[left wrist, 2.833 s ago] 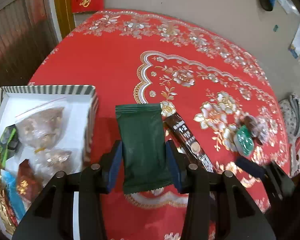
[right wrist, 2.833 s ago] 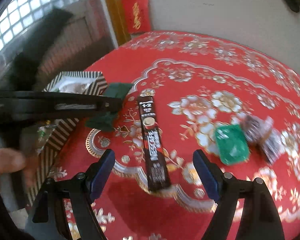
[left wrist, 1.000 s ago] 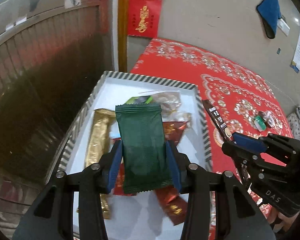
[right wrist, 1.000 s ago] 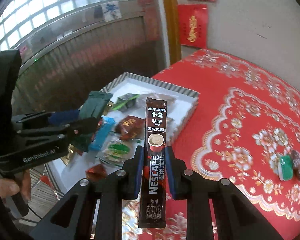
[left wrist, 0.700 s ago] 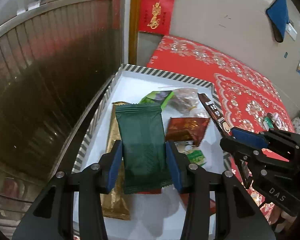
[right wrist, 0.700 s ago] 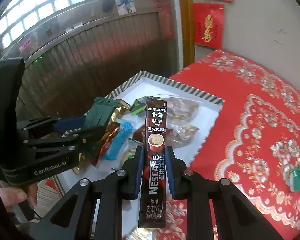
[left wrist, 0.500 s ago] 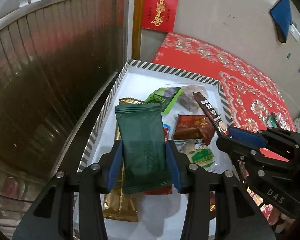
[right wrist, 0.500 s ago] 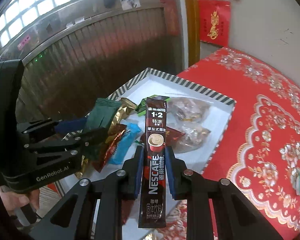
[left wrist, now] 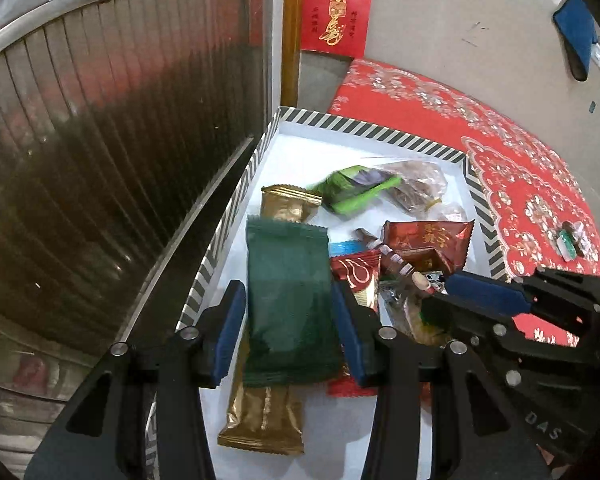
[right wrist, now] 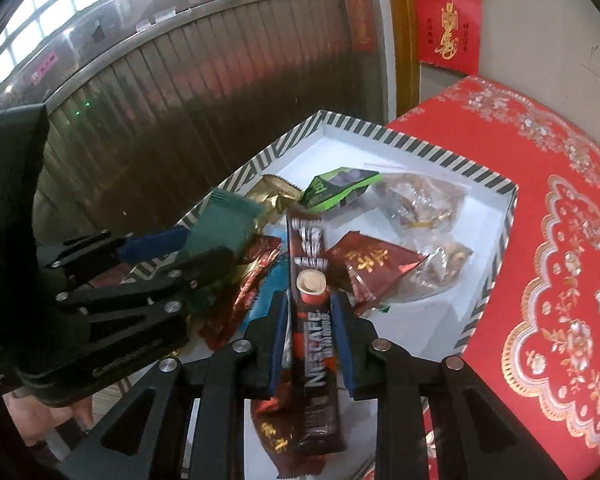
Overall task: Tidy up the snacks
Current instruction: 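Open both tools to drop the pouch and coffee stick into the box, then move both tools over the green sauce cup and candy bag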
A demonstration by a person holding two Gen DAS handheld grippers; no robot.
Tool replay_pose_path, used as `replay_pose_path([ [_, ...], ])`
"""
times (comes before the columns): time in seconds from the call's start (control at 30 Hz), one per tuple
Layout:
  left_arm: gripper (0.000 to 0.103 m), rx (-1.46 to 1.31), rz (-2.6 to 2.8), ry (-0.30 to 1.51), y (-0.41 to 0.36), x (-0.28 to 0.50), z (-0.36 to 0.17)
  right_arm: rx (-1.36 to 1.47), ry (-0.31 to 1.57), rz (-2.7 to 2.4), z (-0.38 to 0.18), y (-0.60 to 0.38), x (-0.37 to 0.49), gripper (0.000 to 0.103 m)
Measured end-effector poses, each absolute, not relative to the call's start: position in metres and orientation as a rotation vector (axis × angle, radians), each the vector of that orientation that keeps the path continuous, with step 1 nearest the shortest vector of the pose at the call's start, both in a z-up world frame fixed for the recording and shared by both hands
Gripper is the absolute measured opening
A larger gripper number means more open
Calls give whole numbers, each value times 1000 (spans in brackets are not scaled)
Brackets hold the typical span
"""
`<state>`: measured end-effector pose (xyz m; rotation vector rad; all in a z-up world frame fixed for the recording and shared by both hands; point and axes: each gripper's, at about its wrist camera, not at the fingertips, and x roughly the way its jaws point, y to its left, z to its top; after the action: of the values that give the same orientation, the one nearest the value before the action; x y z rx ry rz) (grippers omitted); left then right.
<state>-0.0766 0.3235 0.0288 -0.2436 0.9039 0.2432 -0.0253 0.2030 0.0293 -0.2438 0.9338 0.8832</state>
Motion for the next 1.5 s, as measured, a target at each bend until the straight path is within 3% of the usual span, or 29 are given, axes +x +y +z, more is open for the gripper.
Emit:
replay_pose_path([
  [0.07, 72, -258, 243, 907, 324, -76, 28, -224, 930, 890, 30, 200, -26, 30],
  [0.1, 72, -259, 247, 904, 324, -76, 28, -219, 929, 892, 30, 198, -27, 36],
  [0.17, 74, -252, 262, 901, 323, -76, 29, -205, 918, 894, 33, 194, -29, 44],
  [0.33, 74, -243, 273, 892, 318, -75, 37, -190, 874, 891, 47, 180, -34, 47],
  [0.7, 74, -215, 241, 843, 280, -61, 59, -194, 786, 769, 64, 139, -33, 68],
  [1.0, 74, -172, 162, 842, 222, -38, 71, -136, 771, 654, 69, 79, -20, 78],
  [1.5, 74, -88, 48, 875, 132, -8, 73, -57, 773, 495, 67, -22, -6, 87],
])
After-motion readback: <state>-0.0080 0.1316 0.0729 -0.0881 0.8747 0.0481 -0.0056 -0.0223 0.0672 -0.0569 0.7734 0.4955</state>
